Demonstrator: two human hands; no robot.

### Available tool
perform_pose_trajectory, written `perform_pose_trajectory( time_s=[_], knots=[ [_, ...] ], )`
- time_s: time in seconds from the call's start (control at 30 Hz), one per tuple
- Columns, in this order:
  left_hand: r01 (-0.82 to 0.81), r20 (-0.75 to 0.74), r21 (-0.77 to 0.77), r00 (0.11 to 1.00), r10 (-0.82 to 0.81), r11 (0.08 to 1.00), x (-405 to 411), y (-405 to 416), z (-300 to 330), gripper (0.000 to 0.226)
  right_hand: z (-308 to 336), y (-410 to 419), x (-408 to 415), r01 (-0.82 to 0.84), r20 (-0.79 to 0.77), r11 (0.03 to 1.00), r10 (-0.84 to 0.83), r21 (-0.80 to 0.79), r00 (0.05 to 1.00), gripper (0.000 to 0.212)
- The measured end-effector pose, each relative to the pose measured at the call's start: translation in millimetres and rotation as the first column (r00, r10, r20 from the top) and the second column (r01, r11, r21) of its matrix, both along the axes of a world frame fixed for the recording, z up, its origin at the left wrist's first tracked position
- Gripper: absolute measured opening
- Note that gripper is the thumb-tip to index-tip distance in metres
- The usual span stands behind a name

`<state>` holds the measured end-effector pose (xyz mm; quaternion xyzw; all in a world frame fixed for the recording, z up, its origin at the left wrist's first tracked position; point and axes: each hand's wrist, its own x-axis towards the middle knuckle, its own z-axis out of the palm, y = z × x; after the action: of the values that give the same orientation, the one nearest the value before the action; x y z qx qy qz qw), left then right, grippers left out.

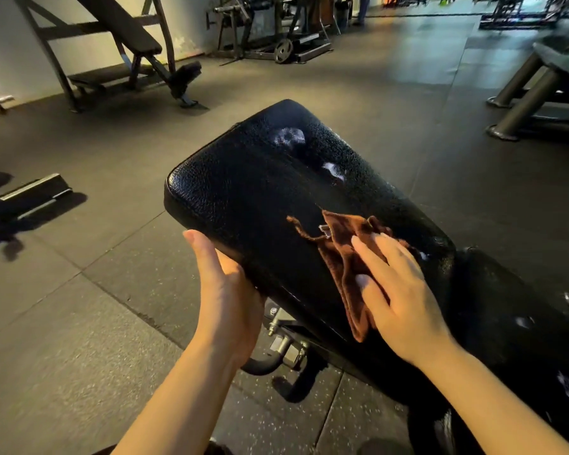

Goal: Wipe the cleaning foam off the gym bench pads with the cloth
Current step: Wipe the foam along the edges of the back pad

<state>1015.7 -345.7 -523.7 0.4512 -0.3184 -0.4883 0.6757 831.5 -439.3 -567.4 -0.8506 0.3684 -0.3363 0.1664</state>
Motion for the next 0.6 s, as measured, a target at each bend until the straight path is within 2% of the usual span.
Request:
perform_pose_trajectory(
  time_s=[0.13,0.27,0.43,0.53,0.6],
  knots=[
    [-0.005,-0.026,-0.021,1.0,0.004,1.0,-3.8,-1.6,0.3,0.098,21.9,16.5,43.1,0.073,-0.044,0.994,-0.077,-0.076,0.996,0.061],
    [0.004,-0.037,0.002,0.999,-0.003,1.0,-5.9,0.3,6.4,0.092,44.8,31.9,95.9,-0.037,-0.018,0.989,0.035,-0.144,0.999,0.058],
    [-0.056,0.053,0.068,0.997,0.052,0.996,3.1,2.1,0.8,0.089,34.1,23.5,58.6,-0.204,0.122,0.977,0.21,-0.057,0.97,0.05],
    [-0.076,0.046,0.073,0.996,0.073,0.994,9.5,0.1,-7.9,0.11,24.8,25.3,28.2,-0.241,0.191,0.967,0.222,0.082,0.956,0.05],
    [-0.079,0.02,0.049,0.997,0.078,0.996,12.6,-0.9,-12.3,0.115,22.1,29.4,17.4,-0.233,0.232,0.964,0.2,0.125,0.952,0.046]
  ],
)
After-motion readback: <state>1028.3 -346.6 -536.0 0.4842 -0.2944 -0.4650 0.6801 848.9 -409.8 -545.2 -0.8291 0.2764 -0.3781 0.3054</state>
